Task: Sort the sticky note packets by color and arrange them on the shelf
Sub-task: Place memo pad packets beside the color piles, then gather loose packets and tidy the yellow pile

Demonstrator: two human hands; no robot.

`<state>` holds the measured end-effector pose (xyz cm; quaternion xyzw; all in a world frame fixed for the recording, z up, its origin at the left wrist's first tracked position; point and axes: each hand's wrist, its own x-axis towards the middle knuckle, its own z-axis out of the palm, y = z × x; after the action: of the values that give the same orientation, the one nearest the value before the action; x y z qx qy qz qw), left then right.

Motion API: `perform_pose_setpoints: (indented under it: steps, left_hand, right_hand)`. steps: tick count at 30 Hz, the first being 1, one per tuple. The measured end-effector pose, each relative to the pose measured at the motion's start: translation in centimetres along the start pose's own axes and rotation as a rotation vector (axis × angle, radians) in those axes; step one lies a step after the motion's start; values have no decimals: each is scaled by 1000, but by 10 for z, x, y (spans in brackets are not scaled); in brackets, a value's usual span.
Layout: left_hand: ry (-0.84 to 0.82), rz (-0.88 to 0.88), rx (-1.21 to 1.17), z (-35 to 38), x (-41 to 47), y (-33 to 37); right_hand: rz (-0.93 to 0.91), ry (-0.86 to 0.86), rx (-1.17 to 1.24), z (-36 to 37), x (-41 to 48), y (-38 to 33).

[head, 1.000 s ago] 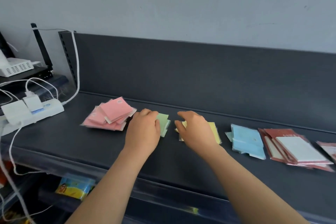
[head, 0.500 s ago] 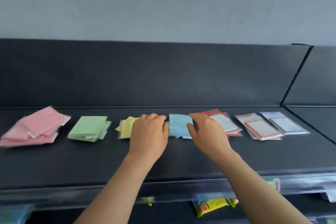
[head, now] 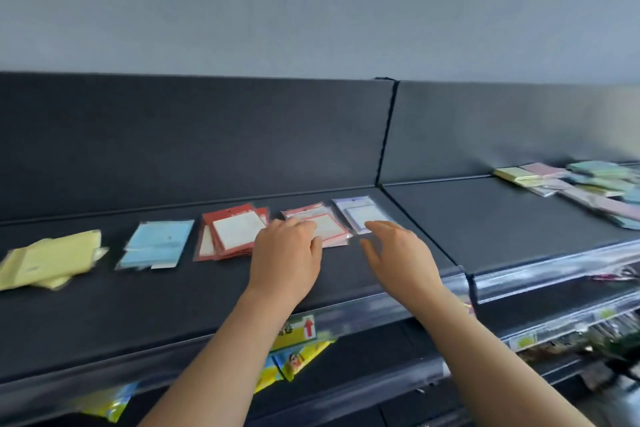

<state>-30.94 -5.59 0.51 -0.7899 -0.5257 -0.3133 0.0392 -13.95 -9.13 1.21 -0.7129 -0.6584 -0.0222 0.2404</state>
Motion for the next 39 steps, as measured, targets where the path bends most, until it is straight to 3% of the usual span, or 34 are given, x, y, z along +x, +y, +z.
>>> perform_pose_setpoints:
  steps: [12, 26, 32, 39]
  left_hand:
    - [-124, 92, -41, 88, 54, 119]
    - [-220, 180, -82, 176, 167, 204]
    - [-311, 164, -37, 219, 193, 230]
    - [-383, 6, -60, 269, 226, 269]
  right_hand:
    - [170, 5, 7, -35, 9, 150]
    - [315, 66, -16, -51, 102, 272]
    - [353, 37, 25, -47, 129, 327]
    - [335, -5, -7, -51, 172, 417]
